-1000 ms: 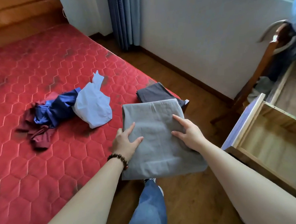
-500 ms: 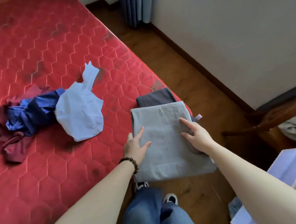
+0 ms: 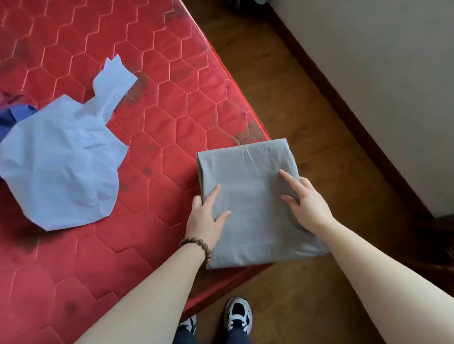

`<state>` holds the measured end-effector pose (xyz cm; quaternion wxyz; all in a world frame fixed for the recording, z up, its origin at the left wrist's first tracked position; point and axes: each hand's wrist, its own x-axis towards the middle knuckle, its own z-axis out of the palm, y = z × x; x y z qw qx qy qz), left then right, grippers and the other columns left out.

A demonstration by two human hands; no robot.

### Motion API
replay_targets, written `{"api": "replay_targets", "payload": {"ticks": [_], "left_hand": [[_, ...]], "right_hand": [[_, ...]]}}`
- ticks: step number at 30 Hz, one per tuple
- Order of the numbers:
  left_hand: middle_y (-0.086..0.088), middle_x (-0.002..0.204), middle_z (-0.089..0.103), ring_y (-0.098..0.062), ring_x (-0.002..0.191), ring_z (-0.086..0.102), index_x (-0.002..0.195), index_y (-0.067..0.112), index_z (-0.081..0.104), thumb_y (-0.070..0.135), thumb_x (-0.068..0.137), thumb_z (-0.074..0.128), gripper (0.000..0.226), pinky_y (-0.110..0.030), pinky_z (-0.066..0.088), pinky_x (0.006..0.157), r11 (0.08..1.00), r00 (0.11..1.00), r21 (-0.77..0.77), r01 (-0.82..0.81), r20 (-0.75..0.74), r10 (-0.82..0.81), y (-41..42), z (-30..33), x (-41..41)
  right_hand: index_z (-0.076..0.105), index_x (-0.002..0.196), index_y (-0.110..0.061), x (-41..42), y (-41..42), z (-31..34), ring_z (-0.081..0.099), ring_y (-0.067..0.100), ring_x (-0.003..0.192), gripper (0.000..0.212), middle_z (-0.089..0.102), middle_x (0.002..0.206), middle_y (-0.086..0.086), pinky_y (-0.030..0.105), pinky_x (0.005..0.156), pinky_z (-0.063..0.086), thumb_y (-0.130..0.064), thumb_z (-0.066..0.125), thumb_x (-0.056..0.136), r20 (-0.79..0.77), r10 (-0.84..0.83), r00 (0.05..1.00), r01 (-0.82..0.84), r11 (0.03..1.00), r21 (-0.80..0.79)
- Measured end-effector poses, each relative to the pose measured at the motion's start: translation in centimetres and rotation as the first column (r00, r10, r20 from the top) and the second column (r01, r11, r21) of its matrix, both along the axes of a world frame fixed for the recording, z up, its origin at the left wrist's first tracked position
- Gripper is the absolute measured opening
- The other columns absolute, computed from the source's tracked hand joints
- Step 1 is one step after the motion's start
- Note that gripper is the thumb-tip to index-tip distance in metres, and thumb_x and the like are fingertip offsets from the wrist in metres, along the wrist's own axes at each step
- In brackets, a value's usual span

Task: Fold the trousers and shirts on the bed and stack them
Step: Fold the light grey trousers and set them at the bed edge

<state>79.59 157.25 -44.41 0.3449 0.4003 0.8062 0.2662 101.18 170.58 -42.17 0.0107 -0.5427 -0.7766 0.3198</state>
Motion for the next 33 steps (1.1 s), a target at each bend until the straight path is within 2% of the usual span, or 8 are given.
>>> {"api": "replay_targets", "payload": {"ticks": [4,9,13,15,17,21,26,33], "left_hand": [[-0.001,0.109,0.032,-0.020,0.079,0.046,0.148,0.036,0.028,0.024,0.089,0.066,0.071,-0.030,0.043,0.086,0.994,1.000,-0.106,0.002,-0.001,-0.003,-0.1,-3.4,0.3],[-0.001,0.106,0.036,-0.010,0.074,0.041,0.145,0.022,0.041,0.013,0.087,0.068,0.064,-0.017,0.037,0.076,0.990,0.992,0.130,-0.051,-0.106,0.065,-1.0,-3.1,1.4],[-0.017,0.137,0.040,-0.032,0.121,0.046,0.141,0.020,0.048,0.019,0.084,0.071,0.061,-0.044,0.039,0.104,0.994,0.957,0.035,-0.105,-0.267,0.111,-0.8,-3.2,1.6],[-0.021,0.142,0.042,-0.037,0.131,0.041,0.137,0.012,0.053,0.022,0.082,0.070,0.058,-0.051,0.036,0.107,0.993,0.839,0.095,0.064,-0.543,-0.002,-0.3,-3.1,2.0],[-0.020,0.149,0.038,-0.034,0.140,0.033,0.139,0.006,0.048,0.028,0.084,0.063,0.061,-0.052,0.031,0.112,0.947,0.726,0.062,0.316,-0.658,-0.200,-0.1,-3.4,3.0],[-0.017,0.159,0.007,-0.033,0.148,0.004,0.152,0.009,0.016,0.060,0.089,0.044,0.085,-0.048,0.011,0.120,0.897,0.679,-0.220,0.385,-0.590,-0.436,-0.8,-5.4,3.3],[-0.021,0.159,-0.004,-0.036,0.147,-0.009,0.154,0.017,0.005,0.081,0.079,0.026,0.101,-0.050,0.009,0.120,0.896,0.718,-0.261,0.360,-0.536,-0.445,-1.1,-6.9,3.0],[-0.013,0.155,-0.030,-0.031,0.142,-0.029,0.150,0.023,-0.021,0.081,0.080,0.022,0.100,-0.043,-0.007,0.119,0.863,0.735,-0.339,0.374,-0.459,-0.498,-0.4,-6.9,2.6]], "right_hand": [[0.024,0.146,-0.046,0.2,0.3,-4.8,0.031,0.020,0.138,0.060,0.031,0.149,-0.005,0.036,0.111,0.033,-0.019,0.048,0.099,0.003,0.033,0.999,-0.032,0.994,-0.108],[0.029,0.144,-0.048,0.3,-0.5,-5.4,0.035,0.017,0.135,0.057,0.033,0.148,-0.010,0.032,0.109,0.035,-0.015,0.045,0.100,-0.136,-0.010,0.991,0.017,0.999,0.051],[0.025,0.147,-0.042,-0.7,-0.5,-5.7,0.026,0.024,0.141,0.057,0.022,0.157,-0.001,0.037,0.115,0.024,-0.020,0.047,0.100,0.117,-0.004,0.993,-0.008,0.995,0.101],[0.032,0.148,-0.029,-1.9,-0.9,-5.2,0.022,0.031,0.144,0.057,0.020,0.159,0.007,0.046,0.118,0.011,-0.022,0.052,0.095,0.244,-0.059,0.968,-0.028,0.940,0.339],[0.044,0.143,-0.016,-3.6,-2.5,-5.3,0.024,0.032,0.144,0.056,0.031,0.154,0.011,0.052,0.118,0.010,-0.017,0.054,0.088,0.166,0.064,0.984,-0.137,0.870,0.473],[0.039,0.146,-0.018,-4.6,-7.2,-7.8,0.020,0.025,0.145,0.056,0.028,0.156,0.004,0.060,0.111,0.024,-0.028,0.042,0.092,0.209,0.366,0.907,-0.419,0.841,0.344],[0.015,0.153,-0.033,0.5,-6.4,-9.6,0.003,0.015,0.149,0.062,0.010,0.160,-0.006,0.055,0.118,0.002,-0.056,0.028,0.097,0.377,0.135,0.916,-0.260,0.917,0.302],[-0.019,0.146,-0.043,1.0,-5.2,-9.3,-0.026,0.009,0.143,0.060,-0.021,0.155,-0.015,0.045,0.119,-0.009,-0.060,0.009,0.096,0.374,0.175,0.911,-0.218,0.973,0.074]]}}
